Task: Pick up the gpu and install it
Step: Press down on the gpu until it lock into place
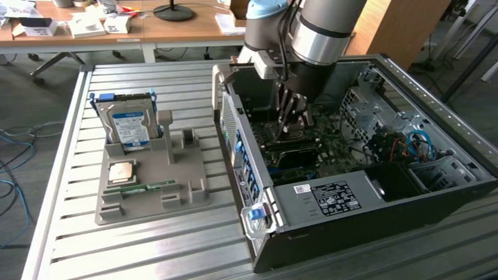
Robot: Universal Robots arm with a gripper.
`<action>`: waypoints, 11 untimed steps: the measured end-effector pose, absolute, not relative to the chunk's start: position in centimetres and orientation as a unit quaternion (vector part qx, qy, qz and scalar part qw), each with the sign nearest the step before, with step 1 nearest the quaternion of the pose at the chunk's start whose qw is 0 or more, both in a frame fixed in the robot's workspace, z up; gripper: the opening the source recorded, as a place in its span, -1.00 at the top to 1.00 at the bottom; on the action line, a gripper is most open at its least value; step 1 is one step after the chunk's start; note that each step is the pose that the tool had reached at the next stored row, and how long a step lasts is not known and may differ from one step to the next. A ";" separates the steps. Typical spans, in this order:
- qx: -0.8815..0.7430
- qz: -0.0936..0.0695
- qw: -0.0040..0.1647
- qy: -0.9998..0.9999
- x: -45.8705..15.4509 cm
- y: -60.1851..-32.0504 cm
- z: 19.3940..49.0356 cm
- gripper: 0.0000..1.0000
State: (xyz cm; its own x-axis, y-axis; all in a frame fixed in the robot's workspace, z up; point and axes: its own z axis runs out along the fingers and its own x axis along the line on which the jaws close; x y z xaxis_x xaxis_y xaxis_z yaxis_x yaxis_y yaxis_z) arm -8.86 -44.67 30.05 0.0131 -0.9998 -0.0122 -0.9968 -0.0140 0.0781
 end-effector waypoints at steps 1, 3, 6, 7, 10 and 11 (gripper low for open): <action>0.712 -0.032 0.024 -0.702 -8.6 -44.7 30.1 0.79; 0.712 -0.032 0.024 -0.701 -8.0 -44.7 30.0 0.79; 0.712 -0.032 0.024 -0.701 -7.4 -44.7 30.1 0.79; 0.712 -0.032 0.024 -0.701 -7.3 -44.7 30.1 0.79; 0.713 -0.032 0.024 -0.700 -7.2 -44.7 30.1 0.79; 0.713 -0.032 0.024 -0.700 -7.2 -44.7 30.0 0.79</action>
State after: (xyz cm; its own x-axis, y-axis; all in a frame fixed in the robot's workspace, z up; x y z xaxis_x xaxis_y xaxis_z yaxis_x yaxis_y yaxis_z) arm -7.16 -44.67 30.05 0.0168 -0.9998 -0.0123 -0.9966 -0.0177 0.0800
